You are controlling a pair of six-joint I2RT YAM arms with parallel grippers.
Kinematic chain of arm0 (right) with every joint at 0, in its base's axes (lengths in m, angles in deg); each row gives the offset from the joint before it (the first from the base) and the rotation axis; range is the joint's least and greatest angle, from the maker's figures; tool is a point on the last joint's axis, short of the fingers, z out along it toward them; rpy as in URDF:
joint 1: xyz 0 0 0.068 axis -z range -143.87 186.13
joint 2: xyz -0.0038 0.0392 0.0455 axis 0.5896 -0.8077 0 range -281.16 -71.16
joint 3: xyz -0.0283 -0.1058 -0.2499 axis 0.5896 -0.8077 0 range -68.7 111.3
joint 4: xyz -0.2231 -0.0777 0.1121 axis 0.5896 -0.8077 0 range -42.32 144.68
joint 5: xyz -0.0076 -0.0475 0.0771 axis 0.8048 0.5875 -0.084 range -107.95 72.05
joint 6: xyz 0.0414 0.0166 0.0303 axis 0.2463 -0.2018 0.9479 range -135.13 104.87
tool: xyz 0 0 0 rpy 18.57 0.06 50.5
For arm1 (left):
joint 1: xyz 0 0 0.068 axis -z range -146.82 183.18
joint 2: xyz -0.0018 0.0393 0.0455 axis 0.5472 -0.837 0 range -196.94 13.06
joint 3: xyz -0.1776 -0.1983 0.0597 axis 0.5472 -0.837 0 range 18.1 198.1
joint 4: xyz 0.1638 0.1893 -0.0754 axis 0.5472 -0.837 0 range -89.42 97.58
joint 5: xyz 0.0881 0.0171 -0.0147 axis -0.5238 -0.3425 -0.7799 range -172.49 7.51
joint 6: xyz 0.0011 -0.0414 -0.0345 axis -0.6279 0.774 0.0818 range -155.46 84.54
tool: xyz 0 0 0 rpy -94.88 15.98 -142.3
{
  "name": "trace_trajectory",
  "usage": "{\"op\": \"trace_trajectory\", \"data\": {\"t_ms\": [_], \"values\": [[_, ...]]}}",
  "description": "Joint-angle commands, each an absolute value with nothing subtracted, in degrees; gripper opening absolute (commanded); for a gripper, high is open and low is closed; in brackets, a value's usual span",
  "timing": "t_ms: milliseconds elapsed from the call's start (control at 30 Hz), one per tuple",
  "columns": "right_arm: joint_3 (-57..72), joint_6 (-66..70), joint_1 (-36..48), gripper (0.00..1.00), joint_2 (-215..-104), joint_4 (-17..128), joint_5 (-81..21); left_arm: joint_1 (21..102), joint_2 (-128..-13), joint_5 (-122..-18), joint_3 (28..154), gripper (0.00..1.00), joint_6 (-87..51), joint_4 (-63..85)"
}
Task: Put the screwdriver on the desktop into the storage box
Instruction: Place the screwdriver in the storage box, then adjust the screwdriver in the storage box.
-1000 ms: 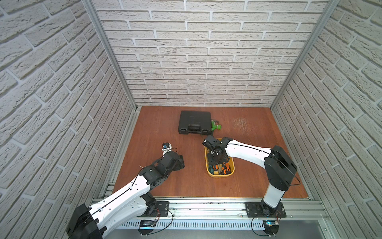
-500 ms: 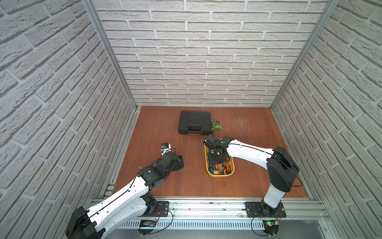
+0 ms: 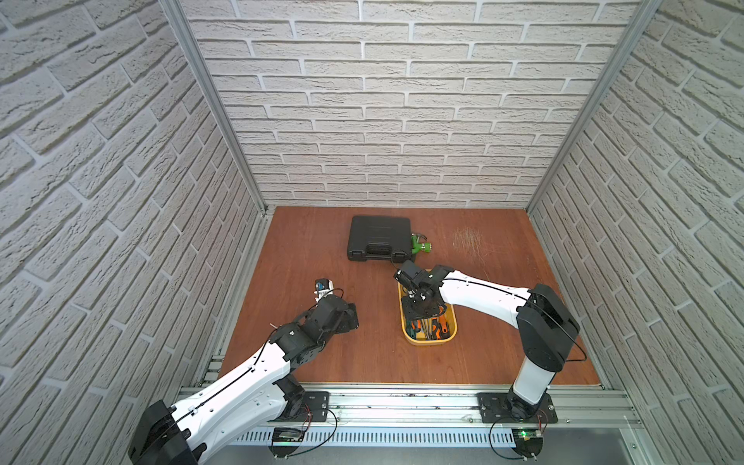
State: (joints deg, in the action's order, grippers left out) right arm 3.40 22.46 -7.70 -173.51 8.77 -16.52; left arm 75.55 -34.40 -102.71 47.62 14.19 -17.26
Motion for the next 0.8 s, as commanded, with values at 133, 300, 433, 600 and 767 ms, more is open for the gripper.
{"op": "trace_trajectory", "data": {"t_ms": [133,300,433,600,767], "values": [[3.1,22.2,-8.2,0.46,-172.0,10.7,-16.4,75.2,-35.7,-101.8,48.2,0.97,13.6,-15.4],[2.3,22.6,-8.3,0.53,-168.9,10.7,-15.2,75.2,-36.9,-101.3,48.3,0.97,13.8,-15.0],[0.5,22.8,-8.7,0.57,-164.6,11.8,-14.0,75.2,-36.2,-101.3,48.0,0.98,13.8,-15.2],[-2.0,23.7,-8.7,0.58,-159.0,13.6,-12.2,75.2,-35.2,-101.8,47.4,0.98,13.8,-15.4],[-3.9,24.8,-8.7,0.56,-154.0,14.4,-9.3,75.2,-35.1,-101.5,48.2,0.98,13.8,-15.9]]}}
